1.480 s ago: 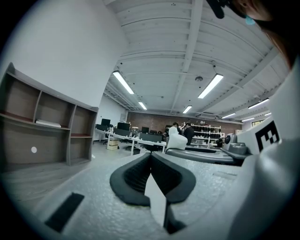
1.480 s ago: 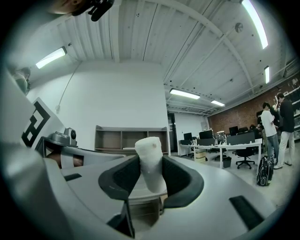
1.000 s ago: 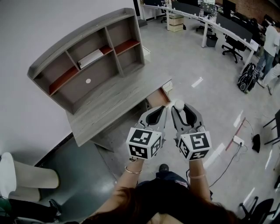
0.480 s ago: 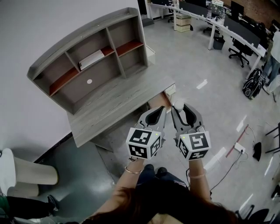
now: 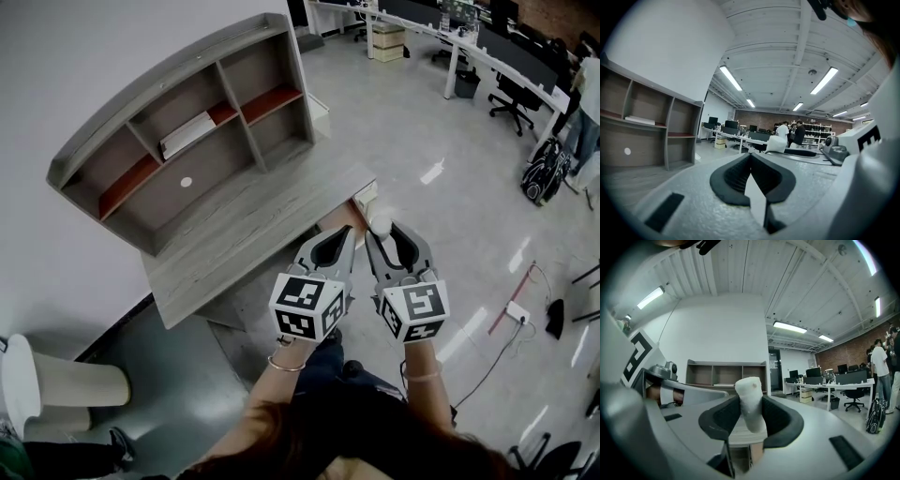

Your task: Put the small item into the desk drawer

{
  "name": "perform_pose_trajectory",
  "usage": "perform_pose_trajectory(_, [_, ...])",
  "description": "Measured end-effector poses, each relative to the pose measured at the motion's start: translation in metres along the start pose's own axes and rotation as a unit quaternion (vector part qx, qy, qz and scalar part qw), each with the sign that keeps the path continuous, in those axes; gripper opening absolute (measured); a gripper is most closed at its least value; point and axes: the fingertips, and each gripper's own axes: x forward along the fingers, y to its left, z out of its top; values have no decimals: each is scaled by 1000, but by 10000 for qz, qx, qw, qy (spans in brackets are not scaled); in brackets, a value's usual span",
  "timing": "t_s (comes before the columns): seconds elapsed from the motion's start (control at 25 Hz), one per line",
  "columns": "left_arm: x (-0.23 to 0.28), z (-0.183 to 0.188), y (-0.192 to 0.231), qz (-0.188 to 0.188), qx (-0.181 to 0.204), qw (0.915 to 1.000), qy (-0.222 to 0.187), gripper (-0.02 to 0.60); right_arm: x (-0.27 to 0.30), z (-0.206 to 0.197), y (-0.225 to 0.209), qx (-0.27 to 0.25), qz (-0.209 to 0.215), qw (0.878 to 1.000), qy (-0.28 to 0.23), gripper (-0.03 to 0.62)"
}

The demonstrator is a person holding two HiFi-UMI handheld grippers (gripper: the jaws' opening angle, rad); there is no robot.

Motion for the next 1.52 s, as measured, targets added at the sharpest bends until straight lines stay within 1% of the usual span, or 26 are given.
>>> perform_pose_trajectory(0.48, [48,-1,51,-371,78,9992,108,15,64,-18,-17,41,-372,9991,211,137])
perform_pose_trajectory(0.76, [71,-4,83,-587,25,9980,213,15,101,-28,-21,52,-550,9978,354,137])
perform_pose_trajectory(0.92, [78,-6,93,-720,-20,9971,244,15,112,-35,-23,14,-659,9968,461,138])
perform_pose_trajectory(1.12, [88,-15,105,-789,-83,9964,285,15,124,-47,-25,-73,-670,9957,636,138])
perform_pose_trajectory(1.52, [113,-40,118,-698,-212,9966,386,15,145,-77,-41,-159,-471,9942,954,138])
